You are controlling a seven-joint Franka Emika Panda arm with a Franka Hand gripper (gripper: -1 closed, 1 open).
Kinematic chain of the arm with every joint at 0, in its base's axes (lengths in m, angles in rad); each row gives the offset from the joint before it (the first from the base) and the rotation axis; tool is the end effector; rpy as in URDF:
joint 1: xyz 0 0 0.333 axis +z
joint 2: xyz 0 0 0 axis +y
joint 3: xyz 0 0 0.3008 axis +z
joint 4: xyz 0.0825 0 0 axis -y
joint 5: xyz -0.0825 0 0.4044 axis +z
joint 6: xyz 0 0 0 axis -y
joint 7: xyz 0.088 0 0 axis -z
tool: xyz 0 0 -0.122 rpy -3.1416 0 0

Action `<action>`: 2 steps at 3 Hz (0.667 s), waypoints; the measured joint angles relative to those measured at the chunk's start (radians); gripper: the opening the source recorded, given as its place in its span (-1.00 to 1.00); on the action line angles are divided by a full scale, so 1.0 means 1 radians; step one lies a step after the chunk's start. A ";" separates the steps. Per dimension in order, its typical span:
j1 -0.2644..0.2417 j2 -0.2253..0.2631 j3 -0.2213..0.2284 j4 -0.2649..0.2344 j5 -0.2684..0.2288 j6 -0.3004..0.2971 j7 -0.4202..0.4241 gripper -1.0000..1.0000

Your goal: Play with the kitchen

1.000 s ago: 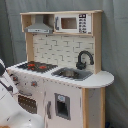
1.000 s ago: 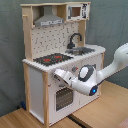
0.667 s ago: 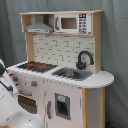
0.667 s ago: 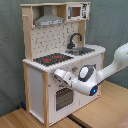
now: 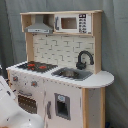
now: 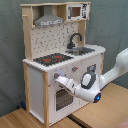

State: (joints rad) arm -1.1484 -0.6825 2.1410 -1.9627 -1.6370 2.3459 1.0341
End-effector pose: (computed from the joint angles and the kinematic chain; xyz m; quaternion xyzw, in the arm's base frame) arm 0.3489 0.5416 0.2636 0.4948 0.5156 0.5268 0.4602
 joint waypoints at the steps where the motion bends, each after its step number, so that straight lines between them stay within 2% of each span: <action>1: 0.054 0.040 -0.019 -0.068 0.000 -0.065 0.000 1.00; 2: 0.108 0.083 -0.028 -0.136 0.000 -0.133 0.001 1.00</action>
State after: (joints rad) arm -1.0402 -0.5994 2.1126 -2.0989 -1.6374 2.2133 1.0348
